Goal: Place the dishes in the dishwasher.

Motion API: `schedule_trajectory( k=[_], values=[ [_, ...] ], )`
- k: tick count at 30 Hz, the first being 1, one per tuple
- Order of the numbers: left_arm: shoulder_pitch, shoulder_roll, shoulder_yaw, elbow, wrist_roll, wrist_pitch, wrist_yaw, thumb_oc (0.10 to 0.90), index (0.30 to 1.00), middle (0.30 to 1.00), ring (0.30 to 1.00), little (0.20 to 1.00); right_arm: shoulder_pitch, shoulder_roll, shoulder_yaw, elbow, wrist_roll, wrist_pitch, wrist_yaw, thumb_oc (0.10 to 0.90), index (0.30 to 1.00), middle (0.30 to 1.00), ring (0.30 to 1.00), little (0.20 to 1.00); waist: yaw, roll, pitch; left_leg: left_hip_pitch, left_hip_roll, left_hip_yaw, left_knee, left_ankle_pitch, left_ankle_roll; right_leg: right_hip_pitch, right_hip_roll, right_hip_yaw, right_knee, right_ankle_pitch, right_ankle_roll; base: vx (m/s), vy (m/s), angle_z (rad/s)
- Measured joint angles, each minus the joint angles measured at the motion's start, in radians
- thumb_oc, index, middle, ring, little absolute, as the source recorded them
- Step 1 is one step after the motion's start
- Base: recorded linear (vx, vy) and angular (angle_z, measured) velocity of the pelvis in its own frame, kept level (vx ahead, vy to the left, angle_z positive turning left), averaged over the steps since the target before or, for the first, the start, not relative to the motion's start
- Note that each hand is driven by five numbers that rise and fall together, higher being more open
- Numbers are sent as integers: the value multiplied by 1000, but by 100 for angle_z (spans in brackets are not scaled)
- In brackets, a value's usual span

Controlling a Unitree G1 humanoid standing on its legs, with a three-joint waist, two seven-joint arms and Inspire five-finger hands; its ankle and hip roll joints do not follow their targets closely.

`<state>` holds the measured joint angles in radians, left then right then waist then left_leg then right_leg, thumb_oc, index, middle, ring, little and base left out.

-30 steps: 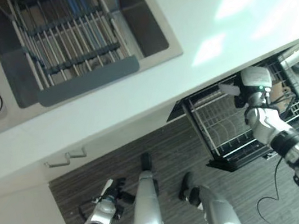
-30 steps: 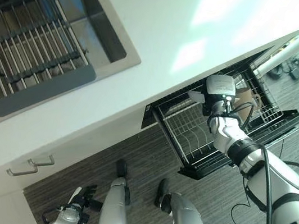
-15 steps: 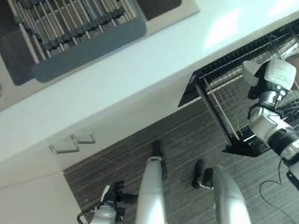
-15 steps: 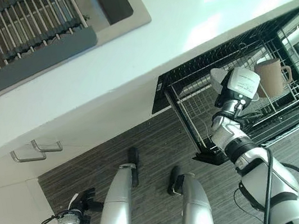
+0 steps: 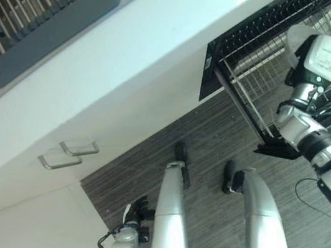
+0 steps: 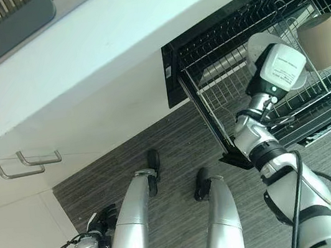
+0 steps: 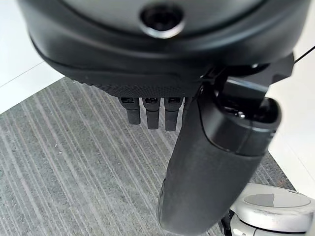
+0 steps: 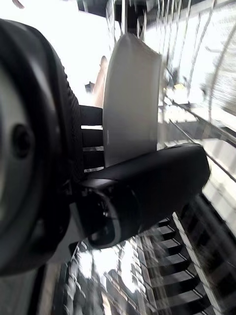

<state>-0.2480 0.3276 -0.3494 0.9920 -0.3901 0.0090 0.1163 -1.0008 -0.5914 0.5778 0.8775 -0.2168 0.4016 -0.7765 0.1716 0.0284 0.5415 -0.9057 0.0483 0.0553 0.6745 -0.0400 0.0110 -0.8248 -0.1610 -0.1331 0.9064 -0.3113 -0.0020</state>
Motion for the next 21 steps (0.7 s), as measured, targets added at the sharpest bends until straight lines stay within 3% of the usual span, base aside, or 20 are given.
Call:
schedule_trajectory(
  k=[2,3,8,10,16,19,21],
  values=[
    [1,9,4,-23,2,12,-3,800,900,900,900,900,-36,-12,29,-25,8,-27,140,800,900,900,900,900,3,-2,-1,11,3,-19,1,7,-9,25,3,-24,-2,-1,-12,9,-65,16],
    [4,21,18,-44,3,16,-19,800,900,900,900,900,-52,-62,47,-86,53,-63,307,800,900,900,900,900,4,-4,-2,23,4,-40,-1,16,-15,47,4,-44,-8,-7,-22,9,-56,17],
    [2,71,60,-98,13,37,-41,800,900,900,900,900,-36,-121,13,-131,149,-105,638,800,900,900,900,900,-1,-11,-3,36,10,-59,3,18,-19,76,13,-63,-22,-11,-28,14,-54,3],
    [2,89,61,-98,14,51,-43,800,900,900,900,900,-22,-111,30,-143,142,-111,651,800,900,900,900,900,-2,-15,-3,36,14,-61,8,17,-18,80,16,-65,-24,-10,-29,15,-37,-2],
    [15,107,80,-98,52,77,-46,800,900,900,900,900,-33,-120,14,-176,141,-35,834,800,900,900,900,900,1,-60,-5,36,20,-68,27,6,-15,96,23,-70,-32,-10,-28,24,-56,0],
    [31,127,81,-101,52,76,-55,800,900,900,900,900,-23,-120,9,-199,142,3,802,800,900,900,900,900,0,-64,-6,36,20,-73,34,-2,-13,103,27,-68,-41,-8,-25,6,-11,0],
    [38,127,81,-98,52,76,-55,800,900,900,900,900,2,-118,2,-229,165,12,696,800,900,900,900,900,1,-65,-6,36,20,-68,34,-6,-7,103,27,-63,-47,-6,-22,3,11,-3]
  ],
)
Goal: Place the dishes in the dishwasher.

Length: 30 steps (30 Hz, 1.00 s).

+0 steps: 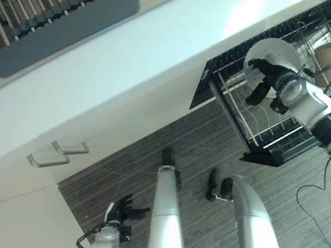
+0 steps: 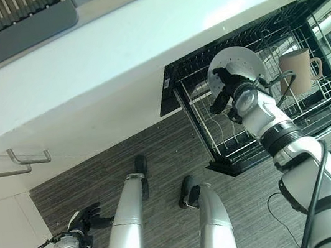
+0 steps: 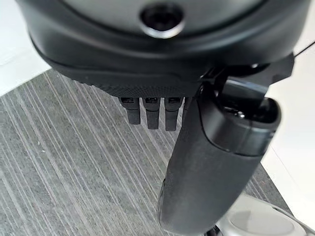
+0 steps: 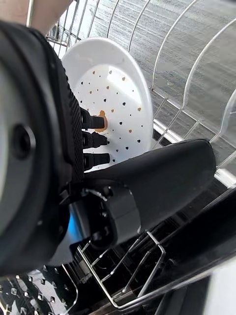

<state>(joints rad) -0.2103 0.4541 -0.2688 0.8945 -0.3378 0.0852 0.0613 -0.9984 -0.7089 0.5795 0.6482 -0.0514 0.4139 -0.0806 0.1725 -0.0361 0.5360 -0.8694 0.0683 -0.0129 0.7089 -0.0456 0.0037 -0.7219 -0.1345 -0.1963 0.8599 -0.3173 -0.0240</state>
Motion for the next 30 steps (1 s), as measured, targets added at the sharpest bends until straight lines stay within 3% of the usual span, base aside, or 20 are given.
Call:
schedule_trajectory(
  k=[3,4,6,7,8,9,11,17,19,21,24,26,30],
  values=[
    [28,-12,-2,2,-2,-5,11,800,900,900,900,900,86,42,-96,-61,84,7,-284,800,900,900,900,900,-4,-1,1,7,-1,21,8,-9,17,2,3,21,-8,5,8,-10,101,-15],
    [34,-48,2,30,-4,-21,37,800,900,900,900,900,206,101,-240,-167,117,-27,-447,800,900,900,900,900,-4,-1,1,36,0,42,-4,-14,26,23,4,40,-25,12,21,-2,156,-30],
    [64,-85,-1,52,-11,-28,56,800,900,900,900,900,307,154,-267,-262,125,-100,-698,800,900,900,900,900,-23,1,2,92,-2,71,-30,-17,32,67,2,62,-57,23,38,2,166,-33],
    [80,-131,0,84,-12,-47,68,800,900,900,900,900,448,206,-322,-430,62,-170,-879,800,900,900,900,900,-52,2,3,159,-9,100,-79,-22,40,119,-4,86,-103,37,52,-94,146,-25],
    [85,-151,0,94,-13,-48,72,800,900,900,900,900,513,221,-330,-496,43,-227,-944,800,900,900,900,900,-62,2,3,195,-18,111,-110,-12,49,146,-10,96,-126,44,59,-95,129,-24],
    [95,-159,9,110,-13,-62,80,800,900,900,900,900,601,246,-330,-537,12,-338,-1023,800,900,900,900,900,-87,9,0,263,-26,132,-187,21,50,193,-15,106,-182,70,57,-80,64,-18],
    [98,-164,39,120,-12,-94,83,800,900,900,900,900,665,282,-335,-531,12,-440,-1042,800,900,900,900,900,-110,29,0,355,-36,145,-288,45,41,263,-22,108,-244,96,67,14,-6,-12],
    [127,-199,78,193,-6,-108,81,800,900,900,900,900,718,277,-350,-532,16,-559,-1006,800,900,900,900,900,-120,42,-2,587,-9,152,-474,103,0,470,13,88,-398,144,51,41,-30,-10],
    [149,-205,78,193,5,-109,78,800,900,900,900,900,736,252,-374,-566,14,-593,-996,800,900,900,900,900,-128,58,-13,623,9,144,-489,106,-6,523,33,76,-442,151,45,64,-5,1],
    [166,-220,81,197,36,-108,78,800,900,900,900,900,778,212,-420,-647,-4,-638,-997,800,900,900,900,900,-142,85,-51,634,21,141,-501,111,-13,554,46,61,-488,163,40,91,8,7],
    [212,-244,88,213,39,-107,76,800,900,900,900,900,831,176,-489,-689,-28,-680,-1004,800,900,900,900,900,-150,100,-124,692,21,147,-529,111,-17,626,52,54,-553,173,52,120,-32,-1],
    [253,-236,103,219,40,-108,59,800,900,900,900,900,890,164,-559,-683,-26,-682,-1021,800,900,900,900,900,-151,81,-197,713,19,155,-533,92,-22,647,50,57,-570,161,53,97,-66,-3],
    [271,-225,127,224,40,-94,56,800,900,900,900,900,957,152,-716,-674,0,-701,-1044,800,900,900,900,900,-182,58,-218,733,17,160,-531,84,-19,672,51,55,-579,155,54,29,-46,-1]
  ],
)
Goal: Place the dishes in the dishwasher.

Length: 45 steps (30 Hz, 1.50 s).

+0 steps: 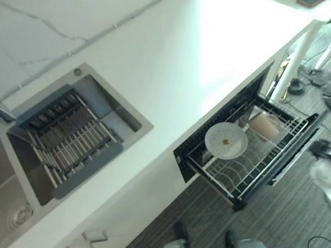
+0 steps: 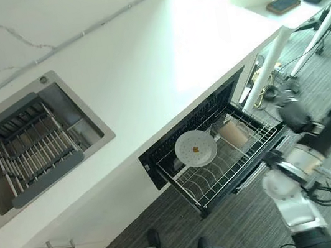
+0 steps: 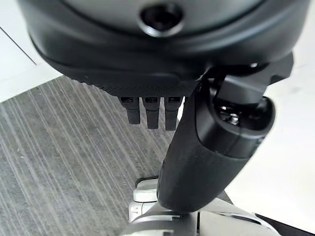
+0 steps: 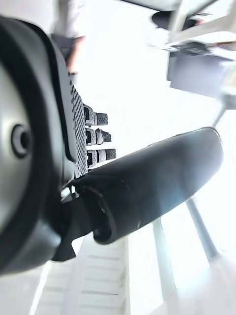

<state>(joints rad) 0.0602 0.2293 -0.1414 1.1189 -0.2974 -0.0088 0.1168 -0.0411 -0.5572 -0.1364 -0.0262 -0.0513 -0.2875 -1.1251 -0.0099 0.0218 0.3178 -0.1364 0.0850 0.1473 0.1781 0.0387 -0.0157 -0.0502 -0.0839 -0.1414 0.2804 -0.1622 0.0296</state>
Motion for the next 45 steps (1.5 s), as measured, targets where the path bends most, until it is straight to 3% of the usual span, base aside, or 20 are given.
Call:
schedule_trajectory(
  k=[1,3,7,10,11,14,16,18,22,23,32,34,41,45],
  values=[
    [0,1,12,-1,1,10,-6,800,900,900,900,900,29,0,-58,37,67,-28,7,800,900,900,900,900,-20,0,0,1,1,0,0,0,0,0,3,0,3,-2,0,21,-62,2],
    [1,4,28,-9,0,13,-17,800,900,900,900,900,87,29,-127,126,173,-61,45,800,900,900,900,900,-20,-4,-2,1,2,-2,3,-1,-2,2,2,-3,6,-4,-1,21,-65,2],
    [-7,7,14,13,-3,32,-18,800,900,900,900,900,102,67,-133,465,393,-17,147,800,900,900,900,900,-47,3,-6,-16,6,-8,8,-12,-9,-19,4,-4,41,-17,-8,11,-71,1],
    [-35,21,-25,43,-14,36,-18,800,900,900,900,900,79,108,-108,714,429,-81,232,800,900,900,900,900,-37,1,-2,-43,13,-13,11,-7,-12,-54,3,-17,69,-25,-18,14,-42,13],
    [-42,21,-34,46,-14,38,-19,800,900,900,900,900,74,124,-104,792,469,-73,263,800,900,900,900,900,-29,2,0,-51,13,-15,11,-7,-12,-65,-1,-25,76,-33,-17,-79,-15,20],
    [-75,30,-70,4,-53,29,-18,800,900,900,900,900,32,106,-50,857,476,-77,320,800,900,900,900,900,-27,34,83,-116,8,-16,45,11,-13,-140,-19,-35,159,-42,-18,-113,19,11],
    [-123,30,-70,-19,-65,28,-20,800,900,900,900,900,-49,103,9,867,485,-51,394,800,900,900,900,900,-12,52,176,-172,-2,-18,66,29,-7,-213,-31,-36,219,-46,-24,-91,48,9],
    [-144,29,-72,-38,-92,26,-22,800,900,900,900,900,-121,95,62,863,480,-30,449,800,900,900,900,900,-4,61,220,-212,-4,-18,84,35,-7,-262,-40,-36,259,-54,-28,-52,34,8],
    [-165,31,-73,-83,-122,28,-42,800,900,900,900,900,-216,45,179,851,378,7,540,800,900,900,900,900,49,69,226,-252,-35,-29,80,42,-2,-330,-73,-37,330,-88,-38,-35,29,16],
    [-162,35,-91,-114,-131,28,-42,800,900,900,900,900,-260,16,204,836,369,42,546,800,900,900,900,900,80,76,226,-272,-37,-32,84,51,-1,-349,-78,-41,346,-94,-39,-29,17,22],
    [-167,39,-89,-115,-133,33,-44,800,900,900,900,900,-331,-52,247,871,367,105,593,800,900,900,900,900,102,76,225,-365,-41,-52,121,62,7,-427,-91,-63,388,-103,-42,-4,42,8],
    [-165,39,-87,-125,-135,33,-51,800,900,900,900,900,-363,-81,281,835,367,144,592,800,900,900,900,900,109,78,224,-387,-41,-59,121,62,6,-449,-90,-68,391,-102,-46,11,78,5],
    [-155,39,-57,-138,-159,30,-85,800,900,900,900,900,-427,-117,306,765,334,203,624,800,900,900,900,900,154,78,225,-423,-37,-83,120,81,-1,-470,-87,-89,391,-103,-53,7,49,8],
    [-156,39,-47,-149,-157,17,-87,800,900,900,900,900,-497,-126,320,740,325,275,633,800,900,900,900,900,181,78,225,-442,-37,-104,121,85,-1,-470,-87,-116,386,-103,-50,6,38,14]
  ],
)
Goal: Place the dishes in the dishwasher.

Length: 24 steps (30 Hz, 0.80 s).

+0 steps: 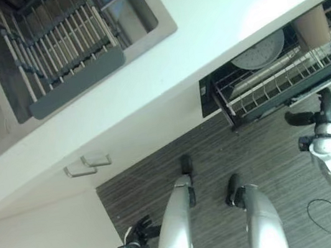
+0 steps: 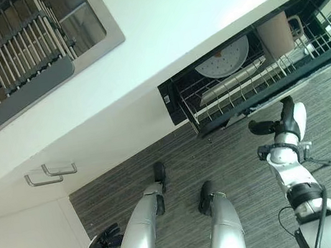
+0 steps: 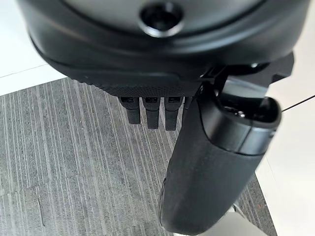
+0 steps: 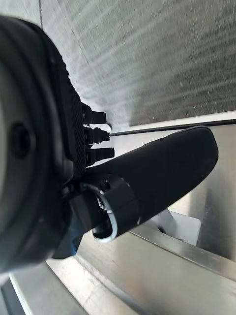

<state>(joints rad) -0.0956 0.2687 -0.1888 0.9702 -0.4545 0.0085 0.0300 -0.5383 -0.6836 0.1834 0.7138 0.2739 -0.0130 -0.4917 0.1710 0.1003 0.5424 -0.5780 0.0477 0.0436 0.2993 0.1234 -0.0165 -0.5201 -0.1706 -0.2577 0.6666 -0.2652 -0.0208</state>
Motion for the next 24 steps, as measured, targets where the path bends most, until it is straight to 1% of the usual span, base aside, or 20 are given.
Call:
schedule_trajectory(
  k=[1,2,4,5,6,7,8,9,11,14,15,16,20,24],
  values=[
    [0,0,-3,-1,8,-10,-3,800,900,900,900,900,-26,-9,17,-3,-1,29,5,800,900,900,900,900,21,0,0,-2,0,-5,0,3,1,3,1,-6,-3,-1,-1,4,26,20],
    [4,3,-2,0,9,-11,-6,800,900,900,900,900,-56,-17,48,-3,-10,45,23,800,900,900,900,900,28,0,0,-6,-2,-17,1,4,-1,7,1,-18,-6,-1,-2,20,33,23],
    [4,5,-2,0,9,-13,-9,800,900,900,900,900,-86,-18,67,-6,-36,52,37,800,900,900,900,900,40,-1,1,-16,-2,-29,11,5,-1,9,1,-30,-6,-2,-3,24,28,15],
    [4,4,-1,0,8,-15,-15,800,900,900,900,900,-120,-21,92,-5,-39,89,39,800,900,900,900,900,53,-1,1,-13,-3,-31,9,4,-2,17,1,-38,-6,-2,-3,10,16,10],
    [5,6,2,0,8,-17,-18,800,900,900,900,900,-153,-23,123,-4,-38,139,47,800,900,900,900,900,54,-1,1,-8,-4,-42,9,5,-2,29,1,-46,-7,-2,-3,8,18,24],
    [4,15,1,-2,8,-23,-19,800,900,900,900,900,-164,-29,150,-3,-40,150,57,800,900,900,900,900,62,-5,2,0,-6,-53,9,12,-5,43,-2,-58,-14,-4,-4,18,29,27],
    [5,25,-2,-10,8,-32,-21,800,900,900,900,900,-199,-31,173,-1,-62,156,64,800,900,900,900,900,84,-12,1,0,-6,-57,7,6,-9,48,-2,-64,-15,-7,-5,35,51,33],
    [5,30,-1,-14,7,-35,-20,800,900,900,900,900,-227,-31,195,12,-65,187,65,800,900,900,900,900,88,-12,1,3,-13,-73,8,8,-9,58,-7,-79,-14,-9,-4,37,43,28],
    [17,37,-1,-32,6,-38,-21,800,900,900,900,900,-228,-32,199,35,-66,191,65,800,900,900,900,900,95,-14,1,1,-16,-75,10,8,-9,71,-14,-98,-13,-16,-8,44,33,28],
    [39,51,2,-60,5,-38,-31,800,900,900,900,900,-228,-38,206,48,-67,221,65,800,900,900,900,900,108,-15,2,2,-17,-78,7,8,-9,88,-21,-128,-19,-21,4,58,-9,21],
    [47,63,6,-57,5,-36,-38,800,900,900,900,900,-228,-38,217,57,-67,231,65,800,900,900,900,900,111,-18,1,4,-16,-84,-1,8,-9,105,-28,-162,-28,-21,6,73,-86,33],
    [51,73,30,-50,5,-31,-38,800,900,900,900,900,-228,-39,219,61,-66,250,65,800,900,900,900,900,115,-23,2,4,-16,-103,-10,8,-9,121,-24,-192,-45,-17,10,73,-102,37],
    [62,84,66,-15,8,-24,-36,800,900,900,900,900,-228,-39,219,89,-64,279,64,800,900,900,900,900,131,-38,4,4,-15,-126,-28,8,-9,138,-19,-224,-62,-17,10,36,-62,24],
    [87,83,68,3,8,-27,-36,800,900,900,900,900,-223,-38,232,92,-35,302,63,800,900,900,900,900,135,-42,4,16,-15,-139,-37,10,-9,160,-16,-246,-74,-16,9,-1,-37,12]
  ],
)
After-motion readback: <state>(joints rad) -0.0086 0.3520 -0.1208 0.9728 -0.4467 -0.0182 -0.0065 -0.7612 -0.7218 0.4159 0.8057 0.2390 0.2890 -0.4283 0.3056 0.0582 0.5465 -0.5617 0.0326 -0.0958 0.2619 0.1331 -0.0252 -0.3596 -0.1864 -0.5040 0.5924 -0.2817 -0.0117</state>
